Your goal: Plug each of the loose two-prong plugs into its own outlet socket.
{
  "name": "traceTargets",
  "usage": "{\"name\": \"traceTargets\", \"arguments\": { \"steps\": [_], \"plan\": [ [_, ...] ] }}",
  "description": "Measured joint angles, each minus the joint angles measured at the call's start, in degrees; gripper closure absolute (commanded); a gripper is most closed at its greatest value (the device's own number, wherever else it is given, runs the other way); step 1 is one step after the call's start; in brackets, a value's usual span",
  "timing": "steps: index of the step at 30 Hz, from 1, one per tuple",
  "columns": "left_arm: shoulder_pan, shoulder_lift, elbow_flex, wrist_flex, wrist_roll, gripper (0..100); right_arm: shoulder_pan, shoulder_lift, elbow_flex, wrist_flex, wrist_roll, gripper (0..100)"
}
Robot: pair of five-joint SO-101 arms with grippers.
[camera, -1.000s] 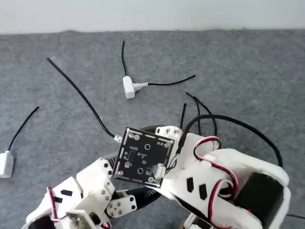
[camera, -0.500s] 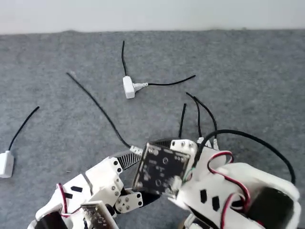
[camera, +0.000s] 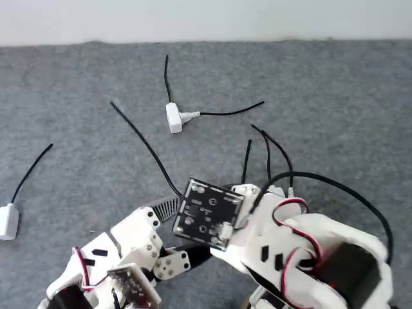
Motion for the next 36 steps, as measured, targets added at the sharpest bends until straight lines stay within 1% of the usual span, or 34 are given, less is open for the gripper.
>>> {"name": "traceTargets", "arguments": {
  "steps": [5, 9, 12, 15, 21, 36],
  "plan": [
    [-0.09, 0.0, 0.09, 0.0, 0.0, 73, 0.09, -0.62, 2.11, 0.0, -0.09, 99.0],
    [-0.26, 0.0, -0.09, 0.09, 0.09, 73, -0.09, -4.13, 5.27, 0.0, 0.09, 99.0],
    [-0.18, 0.0, -0.79, 1.93, 1.14, 73, 1.23, -5.45, 8.53, 0.0, 0.09, 99.0],
    [1.58, 0.0, -0.97, 3.16, 1.49, 73, 2.9, -7.21, 11.78, -0.7, 0.09, 99.0],
    [3.52, 0.09, -0.97, 4.22, 1.76, 73, 3.69, -9.41, 17.49, -3.16, 0.09, 99.0],
    [3.87, 0.09, -0.88, 5.63, 1.93, 73, 3.69, -12.75, 21.36, -4.84, -0.18, 99.0]
  ]
}}
